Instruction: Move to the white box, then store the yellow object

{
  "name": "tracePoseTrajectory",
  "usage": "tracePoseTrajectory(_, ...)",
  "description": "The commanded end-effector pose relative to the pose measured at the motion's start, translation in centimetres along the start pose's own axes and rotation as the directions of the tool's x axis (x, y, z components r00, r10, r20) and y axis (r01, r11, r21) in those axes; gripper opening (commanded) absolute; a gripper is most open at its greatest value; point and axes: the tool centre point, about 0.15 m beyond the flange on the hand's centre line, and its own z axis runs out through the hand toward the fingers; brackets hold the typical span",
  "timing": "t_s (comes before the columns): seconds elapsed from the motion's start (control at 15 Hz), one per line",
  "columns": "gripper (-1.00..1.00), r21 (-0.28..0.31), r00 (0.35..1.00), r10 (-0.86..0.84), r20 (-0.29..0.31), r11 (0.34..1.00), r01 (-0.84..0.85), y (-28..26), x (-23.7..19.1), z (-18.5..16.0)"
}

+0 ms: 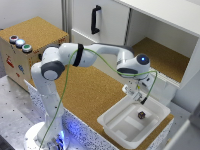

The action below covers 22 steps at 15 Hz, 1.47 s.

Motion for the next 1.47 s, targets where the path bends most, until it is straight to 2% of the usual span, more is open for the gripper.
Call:
tracePoseTrajectory(0.0, -1.00, -0.072, 0.987, 0.020, 0.157, 0.997, -0.008, 1.5, -2.1, 9.1)
tracePoseTrajectory(0.2, -1.00, -0.055, 0.978, 0.048, 0.205, 0.998, -0.038, 2.2, -1.2, 12.0)
tracePoseTrajectory(0.53, -1.00, -0.076, 0.978, 0.066, 0.199, 0.996, -0.052, 2.1, 0.0, 12.2)
tracePoseTrajectory(0.6, 1.00, -0.079, 0.978, 0.066, 0.198, 0.996, -0.051, 2.0, 0.0, 12.0)
tracePoseTrajectory(0.8, 1.00, -0.094, 0.983, 0.060, 0.173, 0.995, -0.044, 1.4, 0.2, 10.2)
tracePoseTrajectory(1.07, 1.00, -0.105, 0.992, 0.055, 0.110, 0.994, -0.043, 0.0, 0.6, 6.3)
tracePoseTrajectory(1.2, 1.00, -0.110, 0.998, 0.054, 0.034, 0.993, -0.050, -1.6, 0.7, 2.1)
tracePoseTrajectory(1.4, 1.00, -0.102, 0.998, 0.054, 0.031, 0.994, -0.050, -4.5, 0.3, -1.4)
